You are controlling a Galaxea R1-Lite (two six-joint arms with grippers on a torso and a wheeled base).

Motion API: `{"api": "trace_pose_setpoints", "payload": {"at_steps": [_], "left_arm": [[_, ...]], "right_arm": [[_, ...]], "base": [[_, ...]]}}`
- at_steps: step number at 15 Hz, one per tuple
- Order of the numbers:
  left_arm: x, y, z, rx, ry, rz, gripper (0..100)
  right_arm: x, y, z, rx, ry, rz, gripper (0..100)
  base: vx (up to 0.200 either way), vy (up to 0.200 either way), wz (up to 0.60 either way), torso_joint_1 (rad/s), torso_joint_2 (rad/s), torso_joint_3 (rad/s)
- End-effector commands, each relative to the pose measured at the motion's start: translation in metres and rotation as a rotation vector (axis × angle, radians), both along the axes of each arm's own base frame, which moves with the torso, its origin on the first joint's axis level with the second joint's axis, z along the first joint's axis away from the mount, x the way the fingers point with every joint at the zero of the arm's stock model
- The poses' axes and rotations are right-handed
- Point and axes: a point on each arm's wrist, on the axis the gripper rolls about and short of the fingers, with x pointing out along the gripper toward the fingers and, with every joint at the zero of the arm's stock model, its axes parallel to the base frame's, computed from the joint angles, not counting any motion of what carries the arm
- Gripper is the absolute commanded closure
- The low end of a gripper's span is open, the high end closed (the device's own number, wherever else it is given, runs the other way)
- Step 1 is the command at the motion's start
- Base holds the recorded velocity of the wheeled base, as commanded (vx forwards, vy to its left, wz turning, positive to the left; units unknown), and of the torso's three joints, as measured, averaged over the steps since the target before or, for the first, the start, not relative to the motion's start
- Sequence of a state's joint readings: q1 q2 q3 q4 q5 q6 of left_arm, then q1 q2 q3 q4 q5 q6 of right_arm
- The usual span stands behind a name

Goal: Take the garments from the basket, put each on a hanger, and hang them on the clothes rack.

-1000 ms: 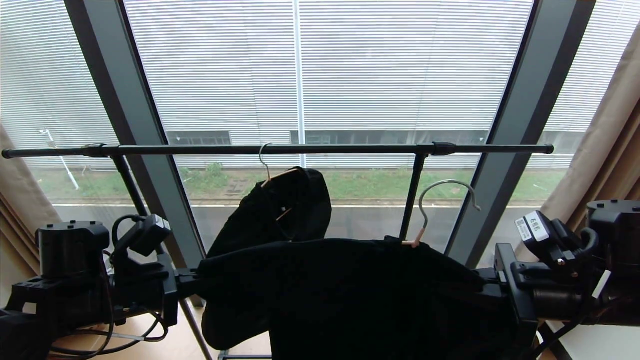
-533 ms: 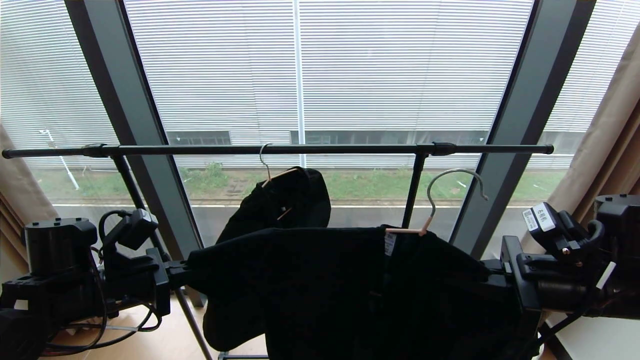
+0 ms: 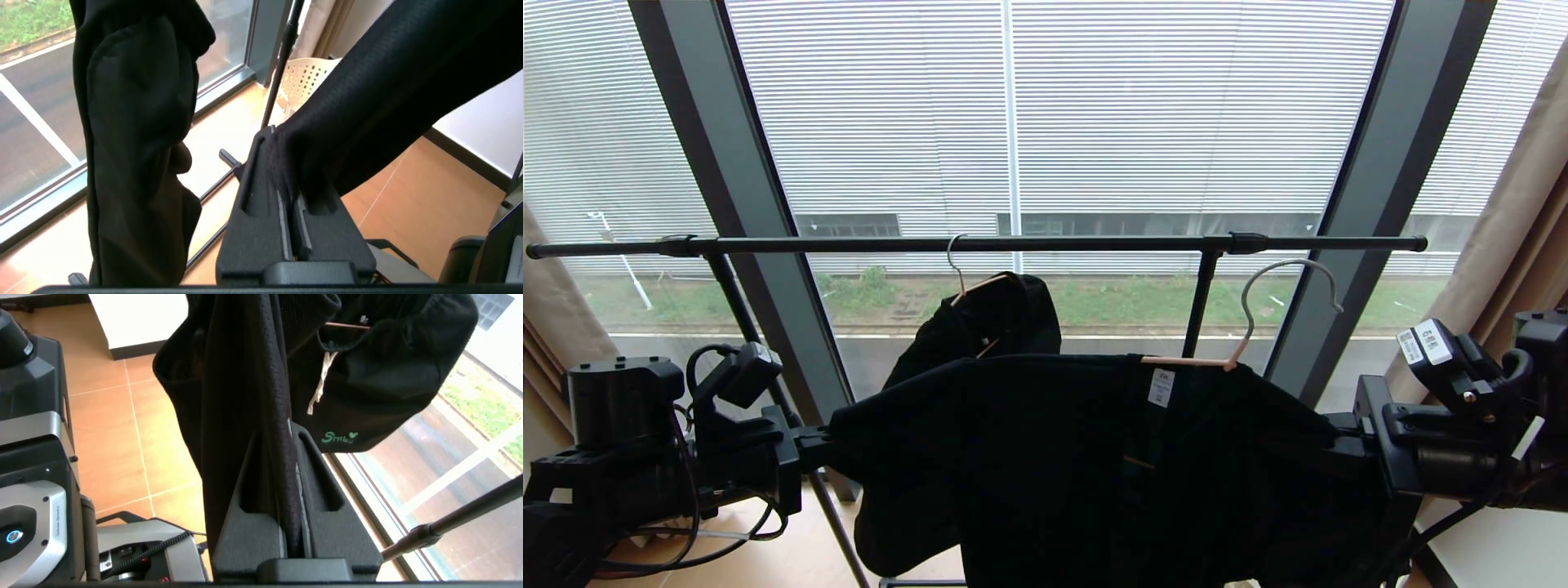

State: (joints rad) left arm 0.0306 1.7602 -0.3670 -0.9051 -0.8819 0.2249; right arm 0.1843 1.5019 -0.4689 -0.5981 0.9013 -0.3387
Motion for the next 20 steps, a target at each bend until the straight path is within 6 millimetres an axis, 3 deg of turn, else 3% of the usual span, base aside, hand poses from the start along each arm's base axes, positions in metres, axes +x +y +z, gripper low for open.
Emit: {"api": "trace_pose_setpoints", "payload": {"at_steps": [1,14,15,20], "left_arm": [[0.000,0.000,0.000,-0.001,0.000,0.000,100],[-0.001,-0.002,0.000,-0.004,0.006,-0.004,100],[-0.001,-0.002,0.000,-0.003,0.007,-0.004,0],[-0.010,-0.003,0.017,-0.048,-0.011,0.007,0]], "right_arm": [[0.000,0.000,0.000,0.001,-0.002,-0.001,100],[0.004,-0.005,0.001,0.002,-0.004,-0.023,100],[0.004,-0.005,0.001,0.001,-0.002,-0.024,100],[0.005,-0.005,-0.003,-0.002,0.011,-0.024,100]], "base": [[0.000,0.000,0.00,0.000,0.00,0.000],[0.000,0.000,0.00,0.000,0.00,0.000],[0.000,0.000,0.00,0.000,0.00,0.000],[0.000,0.000,0.00,0.000,0.00,0.000]]}}
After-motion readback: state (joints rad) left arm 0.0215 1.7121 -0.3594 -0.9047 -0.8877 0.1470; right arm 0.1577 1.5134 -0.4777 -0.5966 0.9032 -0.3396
